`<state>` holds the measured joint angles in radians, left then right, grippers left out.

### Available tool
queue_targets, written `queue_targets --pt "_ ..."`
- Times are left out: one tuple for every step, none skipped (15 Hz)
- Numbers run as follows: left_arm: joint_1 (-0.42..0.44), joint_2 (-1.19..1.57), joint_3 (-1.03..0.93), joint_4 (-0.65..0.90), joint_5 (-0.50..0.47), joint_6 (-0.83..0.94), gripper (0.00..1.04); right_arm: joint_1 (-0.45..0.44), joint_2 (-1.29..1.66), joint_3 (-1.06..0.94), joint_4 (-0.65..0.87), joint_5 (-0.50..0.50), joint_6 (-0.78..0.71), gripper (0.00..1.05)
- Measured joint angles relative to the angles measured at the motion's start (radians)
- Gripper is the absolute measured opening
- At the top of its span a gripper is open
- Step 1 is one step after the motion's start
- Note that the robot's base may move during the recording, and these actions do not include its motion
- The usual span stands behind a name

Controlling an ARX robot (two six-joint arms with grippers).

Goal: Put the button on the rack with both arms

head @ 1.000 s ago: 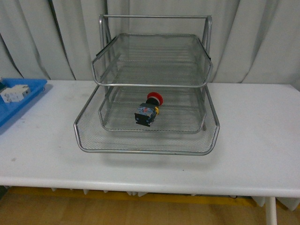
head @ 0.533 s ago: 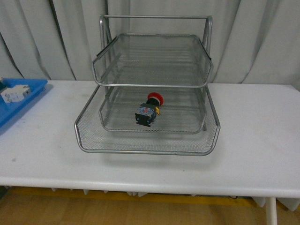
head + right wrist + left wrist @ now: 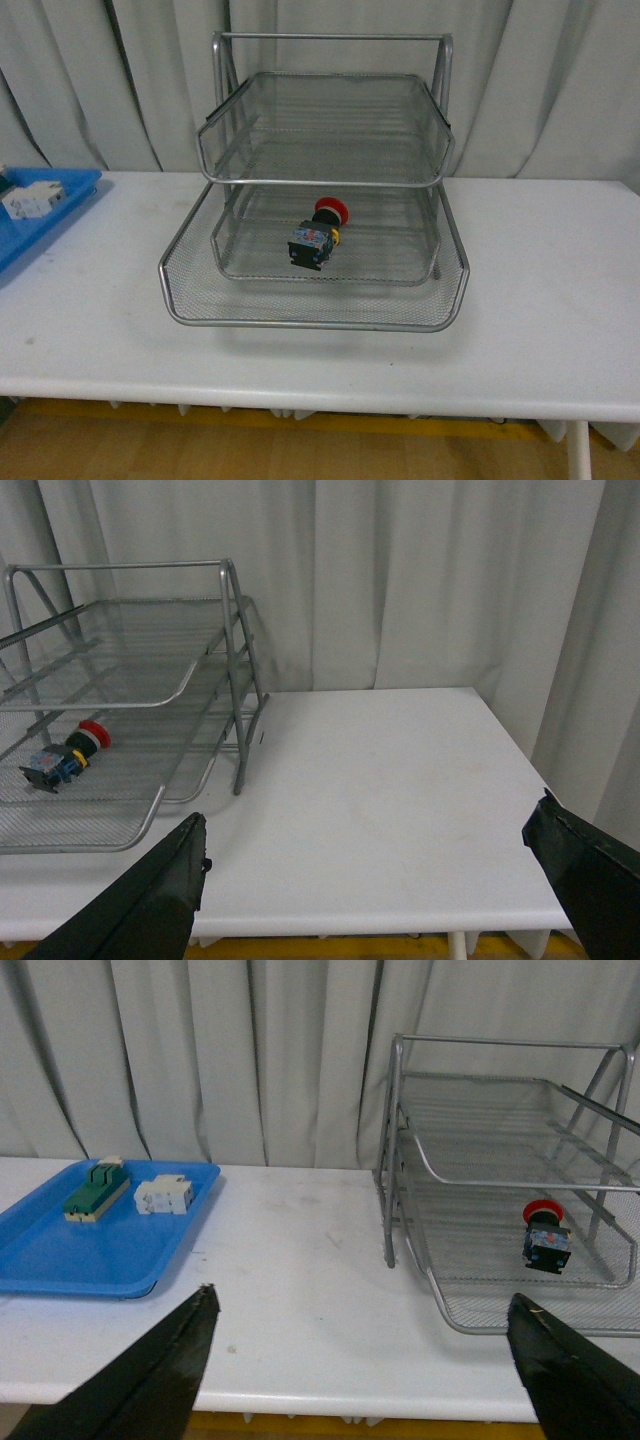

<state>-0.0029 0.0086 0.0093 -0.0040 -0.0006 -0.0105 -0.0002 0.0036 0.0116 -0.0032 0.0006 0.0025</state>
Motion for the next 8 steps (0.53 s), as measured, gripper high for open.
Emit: queue_targets --pt "0.000 0.000 0.000 0.000 0.000 0.000 1.00 0.000 0.000 0.000 0.000 0.000 0.000 0.98" --pt "0.000 0.000 0.000 0.000 0.000 0.001 1.00 0.000 0.000 0.000 -0.001 0.000 0.000 0.98" --pt "0.000 0.000 0.000 0.000 0.000 0.001 1.00 0.000 0.004 0.002 -0.016 -0.001 0.005 0.98" --pt "0.000 0.000 0.000 0.000 0.000 0.000 0.97 0.001 0.070 0.019 -0.015 -0.009 0.021 0.98" --pt "0.000 0.000 0.000 0.001 0.000 0.000 0.98 -0.005 0.256 0.068 0.121 -0.032 0.038 0.98" --pt "0.000 0.000 0.000 0.000 0.000 0.000 0.98 -0.008 0.436 0.140 0.289 -0.050 0.058 0.98" --pt "0.000 0.000 0.000 0.000 0.000 0.000 0.98 -0.002 0.623 0.229 0.454 -0.055 0.086 0.98" --pt "0.000 0.000 0.000 0.000 0.000 0.000 0.98 0.034 0.819 0.333 0.572 -0.059 0.130 0.98"
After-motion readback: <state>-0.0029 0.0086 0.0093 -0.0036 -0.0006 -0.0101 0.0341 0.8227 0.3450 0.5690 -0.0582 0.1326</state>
